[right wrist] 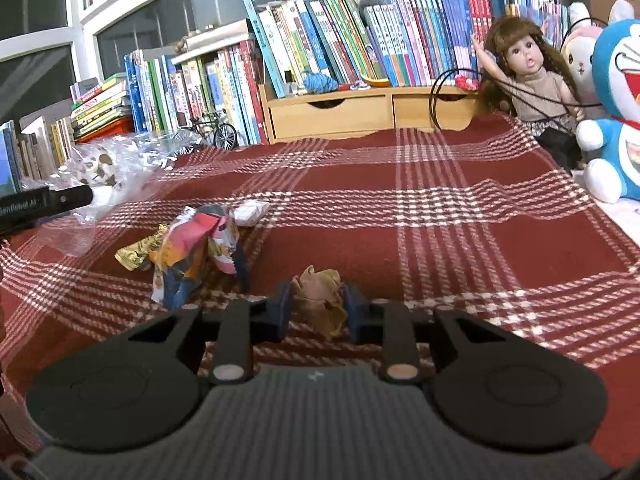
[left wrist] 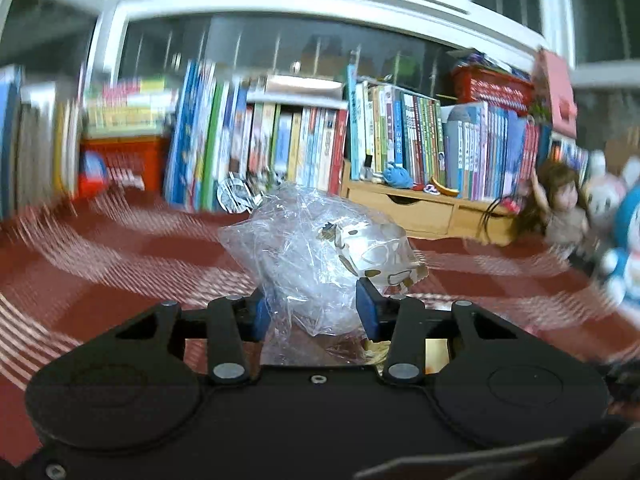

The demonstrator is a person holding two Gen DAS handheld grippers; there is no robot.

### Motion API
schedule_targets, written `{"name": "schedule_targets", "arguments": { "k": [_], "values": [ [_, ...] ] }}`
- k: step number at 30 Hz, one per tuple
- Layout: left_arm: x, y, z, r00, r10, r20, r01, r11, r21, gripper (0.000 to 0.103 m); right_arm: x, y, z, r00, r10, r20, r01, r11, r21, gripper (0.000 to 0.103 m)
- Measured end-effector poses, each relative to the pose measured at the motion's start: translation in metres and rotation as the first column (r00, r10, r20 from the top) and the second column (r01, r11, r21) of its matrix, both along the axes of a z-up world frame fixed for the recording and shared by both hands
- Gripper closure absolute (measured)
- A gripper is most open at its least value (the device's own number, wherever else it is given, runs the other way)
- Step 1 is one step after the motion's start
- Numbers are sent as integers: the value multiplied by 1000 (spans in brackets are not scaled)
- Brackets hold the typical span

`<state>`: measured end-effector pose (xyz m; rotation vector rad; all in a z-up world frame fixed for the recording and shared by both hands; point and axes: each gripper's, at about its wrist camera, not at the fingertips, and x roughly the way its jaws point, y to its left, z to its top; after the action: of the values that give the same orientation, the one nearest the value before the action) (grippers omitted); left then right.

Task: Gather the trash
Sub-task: 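Grasp the clear plastic bag with the left tool while the right tool grasps crumpled brown paper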

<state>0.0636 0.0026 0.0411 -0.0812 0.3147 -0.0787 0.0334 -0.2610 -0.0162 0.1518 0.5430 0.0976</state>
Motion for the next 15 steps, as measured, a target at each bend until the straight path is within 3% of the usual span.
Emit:
{"name": "schedule_targets", "arguments": {
  "k": [14, 15],
  "values": [
    [-90, -1, 2, 995, -96, -10, 97, 994, 41, 62, -33, 13, 3, 999, 46, 9, -46, 999, 25, 70],
    [-92, -2, 2, 995, -99, -14, 99, 994, 46, 62, -34, 14, 3, 999, 49, 5, -49, 999, 17, 66]
  ]
}}
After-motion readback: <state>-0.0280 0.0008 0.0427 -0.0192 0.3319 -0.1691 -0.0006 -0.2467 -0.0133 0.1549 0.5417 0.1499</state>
